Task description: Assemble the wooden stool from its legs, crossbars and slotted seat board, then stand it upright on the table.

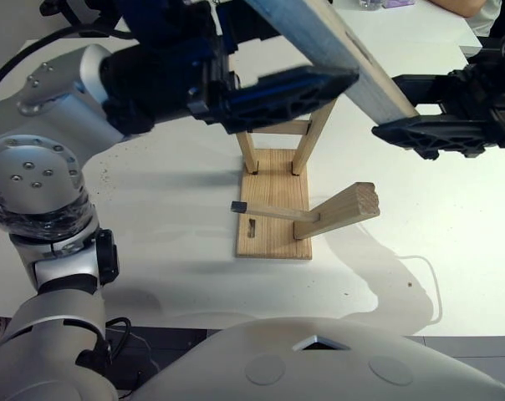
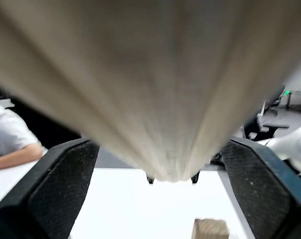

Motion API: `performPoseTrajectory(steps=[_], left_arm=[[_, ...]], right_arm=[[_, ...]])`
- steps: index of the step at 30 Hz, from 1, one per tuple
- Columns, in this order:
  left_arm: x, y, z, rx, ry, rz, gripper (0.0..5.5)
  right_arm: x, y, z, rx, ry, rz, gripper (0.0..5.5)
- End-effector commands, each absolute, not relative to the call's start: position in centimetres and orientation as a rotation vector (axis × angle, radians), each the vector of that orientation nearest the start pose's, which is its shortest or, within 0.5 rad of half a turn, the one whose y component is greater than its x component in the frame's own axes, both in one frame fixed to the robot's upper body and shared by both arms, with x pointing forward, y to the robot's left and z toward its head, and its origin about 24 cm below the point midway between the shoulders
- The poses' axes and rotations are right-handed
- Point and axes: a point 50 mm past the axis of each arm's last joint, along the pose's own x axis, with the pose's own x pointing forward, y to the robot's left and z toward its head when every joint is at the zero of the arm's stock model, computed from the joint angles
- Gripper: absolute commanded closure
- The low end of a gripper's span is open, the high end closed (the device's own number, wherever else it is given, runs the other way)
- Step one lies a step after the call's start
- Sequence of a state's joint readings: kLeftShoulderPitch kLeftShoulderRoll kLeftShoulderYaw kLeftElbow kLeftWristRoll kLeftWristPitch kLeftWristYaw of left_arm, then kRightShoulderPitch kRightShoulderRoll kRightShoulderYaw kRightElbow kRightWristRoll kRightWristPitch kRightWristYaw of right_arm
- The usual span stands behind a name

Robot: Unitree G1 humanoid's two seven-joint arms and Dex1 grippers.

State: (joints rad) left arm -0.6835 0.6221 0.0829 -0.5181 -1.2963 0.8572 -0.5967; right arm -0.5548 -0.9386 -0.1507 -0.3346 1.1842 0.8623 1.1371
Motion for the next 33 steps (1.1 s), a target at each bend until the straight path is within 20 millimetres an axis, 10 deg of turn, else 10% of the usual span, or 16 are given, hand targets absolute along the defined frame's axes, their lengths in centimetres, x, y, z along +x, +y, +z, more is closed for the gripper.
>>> performPoseTrajectory(steps=[1,12,25,33], left_arm=[[22.3,11.1,27.4,-0.095,-0.193,-1.494,1.81],[21.1,11.5,26.6,-0.063,-0.159,-1.588,3.45],[22.2,11.4,26.9,-0.134,-0.163,-1.521,3.47],[22.7,11.6,26.4,-0.146,-0.155,-1.477,3.47]], right_arm=[[23.0,-17.7,25.9,-0.038,0.06,1.609,3.46],[23.2,-18.0,25.3,-0.091,0.093,1.593,3.46],[23.5,-17.9,24.8,-0.12,0.104,1.555,3.46],[24.3,-18.4,24.6,-0.148,0.101,1.486,2.36]])
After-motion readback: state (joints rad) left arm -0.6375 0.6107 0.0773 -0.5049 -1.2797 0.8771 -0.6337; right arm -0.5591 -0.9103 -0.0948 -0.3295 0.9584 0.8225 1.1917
